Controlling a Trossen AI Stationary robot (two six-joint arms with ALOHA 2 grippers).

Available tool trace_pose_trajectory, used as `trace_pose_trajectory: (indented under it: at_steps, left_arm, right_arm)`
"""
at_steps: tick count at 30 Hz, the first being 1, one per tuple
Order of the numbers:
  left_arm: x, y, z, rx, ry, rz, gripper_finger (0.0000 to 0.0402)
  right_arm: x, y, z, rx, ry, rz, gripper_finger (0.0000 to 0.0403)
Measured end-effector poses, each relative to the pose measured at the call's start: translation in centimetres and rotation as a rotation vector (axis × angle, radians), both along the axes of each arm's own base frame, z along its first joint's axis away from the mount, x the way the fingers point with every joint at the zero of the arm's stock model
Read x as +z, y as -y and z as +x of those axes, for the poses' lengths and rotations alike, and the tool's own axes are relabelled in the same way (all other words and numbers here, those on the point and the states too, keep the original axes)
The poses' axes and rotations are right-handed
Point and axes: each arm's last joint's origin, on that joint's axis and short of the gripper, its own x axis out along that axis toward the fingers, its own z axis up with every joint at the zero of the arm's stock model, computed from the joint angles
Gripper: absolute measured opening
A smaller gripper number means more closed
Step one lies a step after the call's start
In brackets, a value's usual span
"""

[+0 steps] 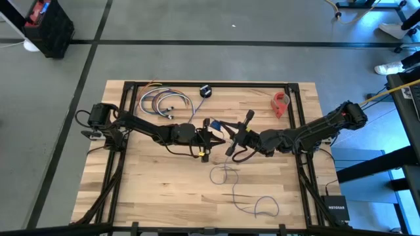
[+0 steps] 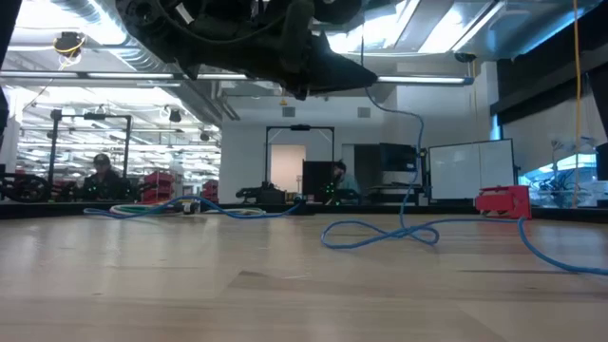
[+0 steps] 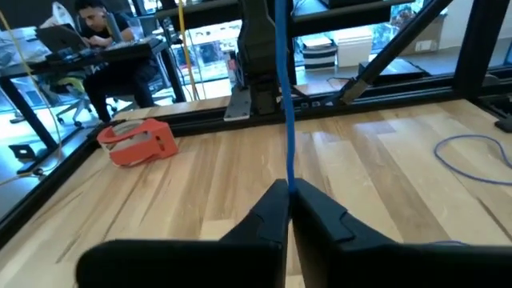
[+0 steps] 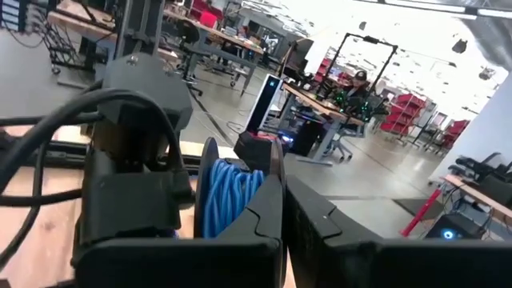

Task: Coil cords
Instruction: Coil the blue wire onto the black spool

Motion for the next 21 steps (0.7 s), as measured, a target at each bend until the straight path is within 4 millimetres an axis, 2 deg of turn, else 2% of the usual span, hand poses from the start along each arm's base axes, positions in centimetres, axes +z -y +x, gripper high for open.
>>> trace_pose_trajectory:
  at_steps: [5, 13, 21]
  left_arm:
    - [-0.2, 0.0, 0.1, 0.0, -0.006, 0.001, 0.0016]
    - [-1.1, 0.0, 0.4, -0.005, -0.018, 0.023, 0.0004]
    - [-1.4, -1.4, 0.4, 0.041, -0.053, 0.024, 0.0002]
  right_arm:
    - [0.4, -0.1, 0.0, 0.022, 0.042, 0.013, 0.0008]
    - [0.7, -0.2, 0.1, 0.077, 0.081, 0.02, 0.0008]
    - [0.6, -0.5, 0.0, 0.082, 0.065, 0.0, 0.0008]
